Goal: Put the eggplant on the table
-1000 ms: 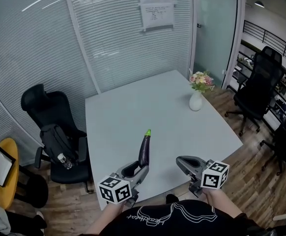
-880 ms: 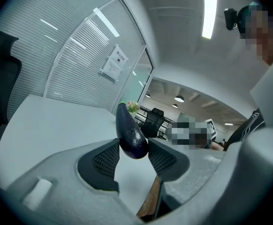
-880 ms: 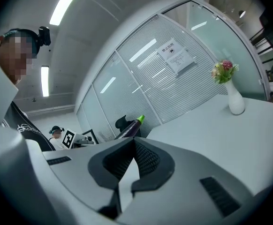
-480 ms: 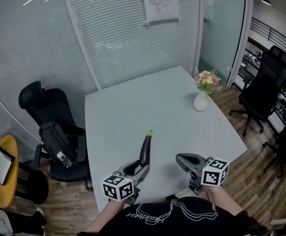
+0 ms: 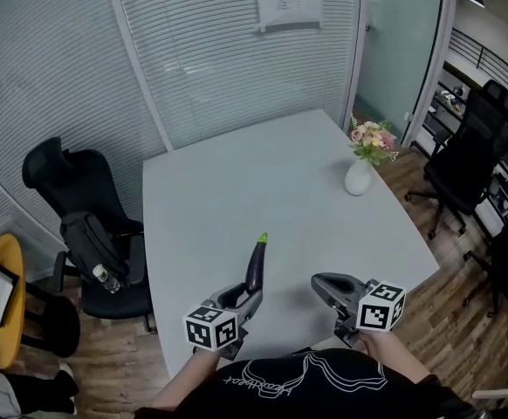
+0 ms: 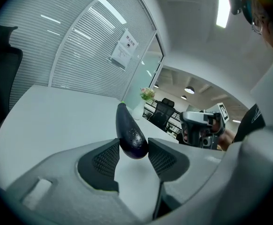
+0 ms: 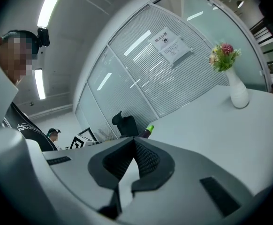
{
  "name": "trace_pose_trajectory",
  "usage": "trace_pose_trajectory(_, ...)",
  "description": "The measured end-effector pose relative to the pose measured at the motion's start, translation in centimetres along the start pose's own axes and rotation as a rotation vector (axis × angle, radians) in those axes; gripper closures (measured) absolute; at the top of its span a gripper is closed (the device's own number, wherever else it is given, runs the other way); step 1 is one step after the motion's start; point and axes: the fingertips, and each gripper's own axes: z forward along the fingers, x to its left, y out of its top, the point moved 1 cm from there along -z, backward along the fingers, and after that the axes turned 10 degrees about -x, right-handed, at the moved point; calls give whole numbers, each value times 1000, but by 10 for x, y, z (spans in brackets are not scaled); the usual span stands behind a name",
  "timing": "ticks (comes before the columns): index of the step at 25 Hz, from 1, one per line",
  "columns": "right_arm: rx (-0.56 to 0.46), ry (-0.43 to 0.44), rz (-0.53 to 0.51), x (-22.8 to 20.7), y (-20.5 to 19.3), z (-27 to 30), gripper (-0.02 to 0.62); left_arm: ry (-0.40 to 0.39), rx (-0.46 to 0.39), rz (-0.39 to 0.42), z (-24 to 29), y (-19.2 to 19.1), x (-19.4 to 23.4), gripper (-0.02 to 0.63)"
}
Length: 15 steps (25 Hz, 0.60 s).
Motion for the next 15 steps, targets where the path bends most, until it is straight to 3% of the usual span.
trace_pose_trajectory(9,9,-37,41,-27,-11,-7,586,46,82,56,29,-29,21,413)
trace_pose_trajectory(15,17,-68,63,-44,-15,-13,586,64,145,47,47,-53,34,413)
